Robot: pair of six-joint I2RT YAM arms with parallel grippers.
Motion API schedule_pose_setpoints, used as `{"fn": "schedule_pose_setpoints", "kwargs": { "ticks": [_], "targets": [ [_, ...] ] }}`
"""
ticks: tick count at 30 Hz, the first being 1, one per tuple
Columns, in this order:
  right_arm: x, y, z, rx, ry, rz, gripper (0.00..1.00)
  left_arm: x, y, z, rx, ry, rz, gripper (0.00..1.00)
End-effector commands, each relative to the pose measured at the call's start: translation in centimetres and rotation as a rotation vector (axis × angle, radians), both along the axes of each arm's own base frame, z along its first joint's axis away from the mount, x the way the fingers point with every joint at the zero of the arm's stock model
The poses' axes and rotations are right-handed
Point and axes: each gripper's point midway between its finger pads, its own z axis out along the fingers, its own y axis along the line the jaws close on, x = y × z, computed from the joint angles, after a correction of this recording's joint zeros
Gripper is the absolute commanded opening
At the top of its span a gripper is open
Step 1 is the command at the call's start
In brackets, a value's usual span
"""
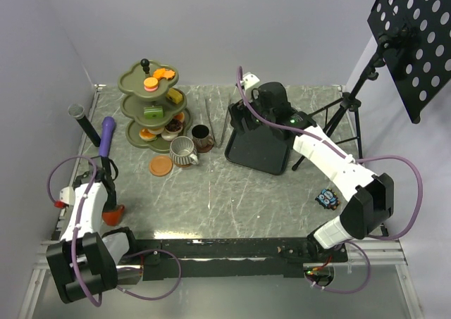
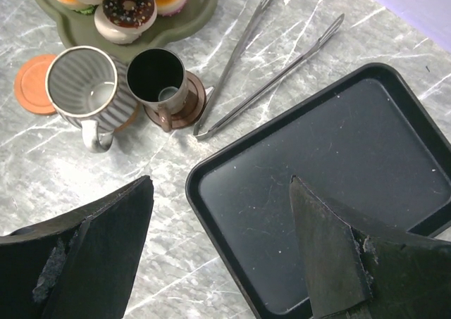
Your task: Serve the afternoon tea
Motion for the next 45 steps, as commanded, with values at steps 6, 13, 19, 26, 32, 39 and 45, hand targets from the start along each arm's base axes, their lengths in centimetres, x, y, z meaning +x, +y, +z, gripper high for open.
{"fn": "schedule_pose_setpoints", "kwargs": {
  "ticks": [6,13,19,26,32,39,45],
  "targets": [
    [0.4,0.0,0.9,0.0,-0.036,-0.002,0.84,0.8,0.7,4.1,0.054,-0.056,-0.049,0.02],
    [0.3,0.5,0.7,0.015,-0.02,0.012,0.84,-0.1,0.7,7.8,0.085,-0.113,-0.032,0.05],
    [0.0,0.4,0.6,0.017,-0.019,0.019,0.84,-0.9,-0.3,4.8,0.037,-0.102,-0.061,0.69],
    [-0.4,0.4,0.8,0.019,-0.025,0.026,0.84,-0.8,-0.4,3.0,0.001,-0.02,-0.062,0.86],
    [-0.5,0.7,0.5,0.025,-0.012,0.034,0.84,-1.6,0.3,3.0,0.039,0.004,-0.001,0.96],
    [-0.6,0.6,0.4,0.014,-0.014,0.038,0.84,-2.4,0.8,2.6,0.056,0.052,0.047,1.0],
    [-0.6,0.3,-0.2,-0.004,-0.014,0.034,0.84,-2.4,1.1,2.0,0.061,0.086,0.042,0.94]
  ]
}}
